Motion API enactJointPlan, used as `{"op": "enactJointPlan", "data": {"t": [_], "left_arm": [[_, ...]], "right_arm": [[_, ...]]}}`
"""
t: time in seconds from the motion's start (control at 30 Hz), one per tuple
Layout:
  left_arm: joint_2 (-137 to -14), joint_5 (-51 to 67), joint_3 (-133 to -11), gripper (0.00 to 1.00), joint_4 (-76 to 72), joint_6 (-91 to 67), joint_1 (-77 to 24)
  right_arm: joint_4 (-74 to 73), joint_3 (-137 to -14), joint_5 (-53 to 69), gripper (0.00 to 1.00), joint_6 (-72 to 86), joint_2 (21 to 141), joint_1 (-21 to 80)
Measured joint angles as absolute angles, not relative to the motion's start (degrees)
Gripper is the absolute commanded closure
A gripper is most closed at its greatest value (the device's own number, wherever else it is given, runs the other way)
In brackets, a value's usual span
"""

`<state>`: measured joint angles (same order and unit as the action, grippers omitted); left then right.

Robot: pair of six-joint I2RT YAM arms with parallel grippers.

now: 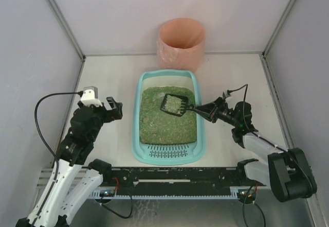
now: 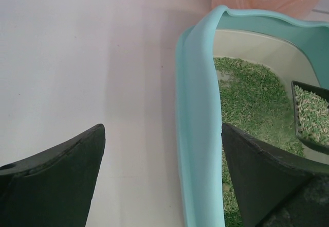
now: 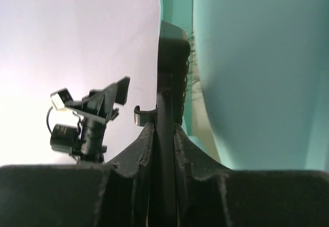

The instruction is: Clean the litter box

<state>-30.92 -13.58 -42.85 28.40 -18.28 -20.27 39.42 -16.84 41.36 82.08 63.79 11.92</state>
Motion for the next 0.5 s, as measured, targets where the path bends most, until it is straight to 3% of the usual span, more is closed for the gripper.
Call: {"op": "enactJointPlan", "data": {"t": [0.5], "left_arm": [[-32.7,-13.5,-42.9,0.04,28.4,-17.8,-19.1]], "right_arm": [[40.0,-17.6,44.1,1.0,82.6,62.6,11.6]]}}
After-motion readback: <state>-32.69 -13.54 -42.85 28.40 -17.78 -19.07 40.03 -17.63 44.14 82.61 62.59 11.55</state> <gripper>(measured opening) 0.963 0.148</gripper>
